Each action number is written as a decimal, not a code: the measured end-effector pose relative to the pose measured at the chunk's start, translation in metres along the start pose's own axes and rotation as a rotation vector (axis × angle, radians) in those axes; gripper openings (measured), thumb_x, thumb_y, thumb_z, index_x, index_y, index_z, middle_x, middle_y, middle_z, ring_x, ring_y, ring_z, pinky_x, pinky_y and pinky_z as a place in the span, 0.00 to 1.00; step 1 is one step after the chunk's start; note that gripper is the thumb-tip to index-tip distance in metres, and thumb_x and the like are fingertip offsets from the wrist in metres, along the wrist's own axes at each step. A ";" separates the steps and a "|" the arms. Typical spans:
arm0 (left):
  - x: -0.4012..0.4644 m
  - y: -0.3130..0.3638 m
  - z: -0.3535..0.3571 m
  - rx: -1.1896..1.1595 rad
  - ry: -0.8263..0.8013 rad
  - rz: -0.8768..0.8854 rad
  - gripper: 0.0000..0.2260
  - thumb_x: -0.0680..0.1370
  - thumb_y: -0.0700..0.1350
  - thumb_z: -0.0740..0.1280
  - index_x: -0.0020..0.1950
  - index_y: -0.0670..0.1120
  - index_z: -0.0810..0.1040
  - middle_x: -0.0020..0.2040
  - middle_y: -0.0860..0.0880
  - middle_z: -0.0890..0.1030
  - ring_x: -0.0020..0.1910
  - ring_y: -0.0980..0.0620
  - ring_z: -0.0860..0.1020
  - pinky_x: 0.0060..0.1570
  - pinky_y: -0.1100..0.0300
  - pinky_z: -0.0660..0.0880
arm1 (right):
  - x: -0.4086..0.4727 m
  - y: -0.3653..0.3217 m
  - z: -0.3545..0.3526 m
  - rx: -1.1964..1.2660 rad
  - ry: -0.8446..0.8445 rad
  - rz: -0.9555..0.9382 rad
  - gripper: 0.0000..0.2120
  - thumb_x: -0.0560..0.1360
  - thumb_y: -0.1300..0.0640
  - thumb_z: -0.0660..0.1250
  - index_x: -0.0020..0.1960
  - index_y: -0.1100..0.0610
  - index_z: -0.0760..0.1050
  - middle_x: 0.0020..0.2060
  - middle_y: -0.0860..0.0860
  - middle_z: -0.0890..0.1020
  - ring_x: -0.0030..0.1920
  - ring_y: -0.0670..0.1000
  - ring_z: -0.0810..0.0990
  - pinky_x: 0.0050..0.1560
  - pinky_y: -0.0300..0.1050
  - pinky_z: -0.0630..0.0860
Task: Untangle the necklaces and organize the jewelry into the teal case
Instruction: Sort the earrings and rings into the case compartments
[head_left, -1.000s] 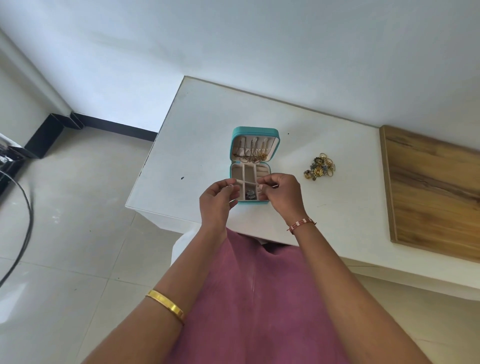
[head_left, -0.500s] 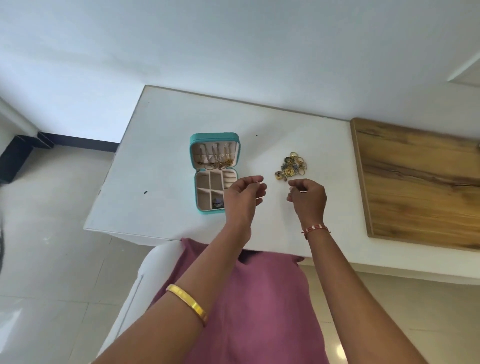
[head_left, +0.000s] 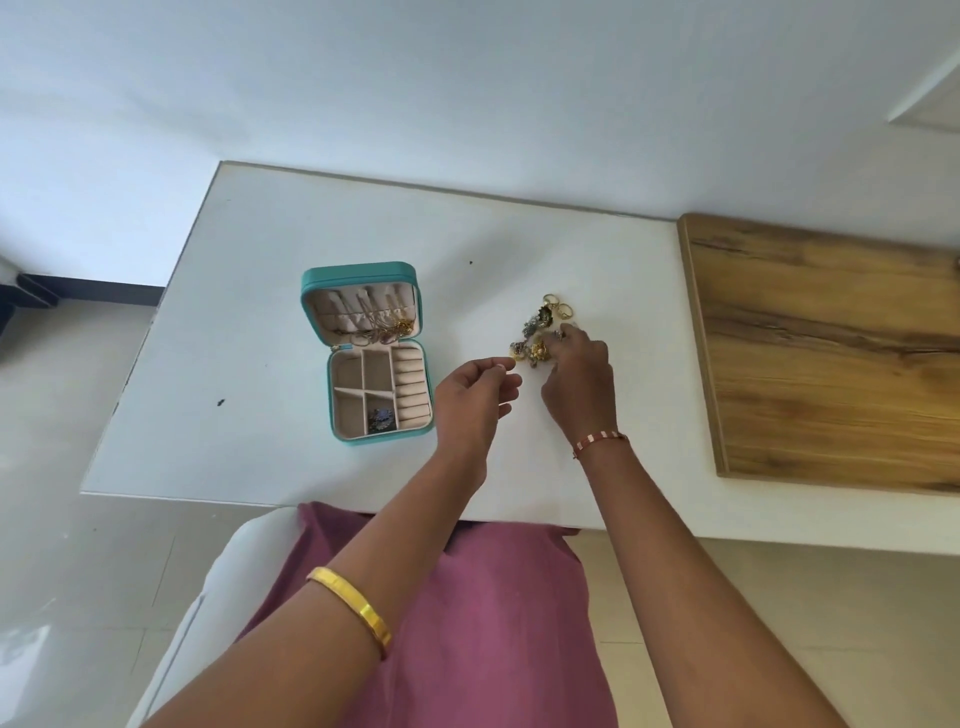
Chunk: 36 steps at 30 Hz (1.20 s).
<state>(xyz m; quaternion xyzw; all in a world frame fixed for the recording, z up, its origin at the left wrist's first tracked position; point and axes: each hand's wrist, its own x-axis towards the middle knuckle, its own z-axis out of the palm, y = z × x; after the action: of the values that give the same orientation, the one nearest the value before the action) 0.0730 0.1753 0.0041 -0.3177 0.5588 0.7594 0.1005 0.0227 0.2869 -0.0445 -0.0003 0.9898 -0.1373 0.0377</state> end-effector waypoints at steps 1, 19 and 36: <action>-0.001 -0.002 -0.001 0.002 -0.002 -0.005 0.10 0.78 0.37 0.59 0.44 0.46 0.79 0.38 0.48 0.80 0.40 0.52 0.77 0.48 0.58 0.75 | -0.007 0.000 0.002 -0.001 0.019 -0.013 0.24 0.72 0.70 0.54 0.66 0.58 0.70 0.67 0.56 0.69 0.58 0.62 0.69 0.52 0.53 0.71; -0.011 -0.009 -0.014 0.002 -0.003 -0.034 0.11 0.79 0.37 0.59 0.43 0.47 0.79 0.38 0.47 0.80 0.40 0.52 0.77 0.49 0.57 0.75 | -0.023 0.003 -0.005 0.037 0.070 -0.085 0.08 0.75 0.62 0.64 0.53 0.61 0.77 0.49 0.58 0.75 0.51 0.57 0.73 0.41 0.45 0.68; -0.034 -0.009 -0.027 0.333 -0.044 0.256 0.10 0.78 0.38 0.61 0.47 0.52 0.77 0.41 0.54 0.79 0.41 0.55 0.76 0.48 0.56 0.75 | -0.057 -0.025 -0.042 0.851 0.089 0.207 0.09 0.72 0.66 0.66 0.37 0.54 0.74 0.35 0.52 0.81 0.36 0.51 0.79 0.41 0.43 0.77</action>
<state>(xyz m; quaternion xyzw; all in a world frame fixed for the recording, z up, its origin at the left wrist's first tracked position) 0.1144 0.1605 0.0121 -0.2065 0.7101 0.6698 0.0668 0.0765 0.2747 0.0066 0.1204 0.8406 -0.5280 0.0052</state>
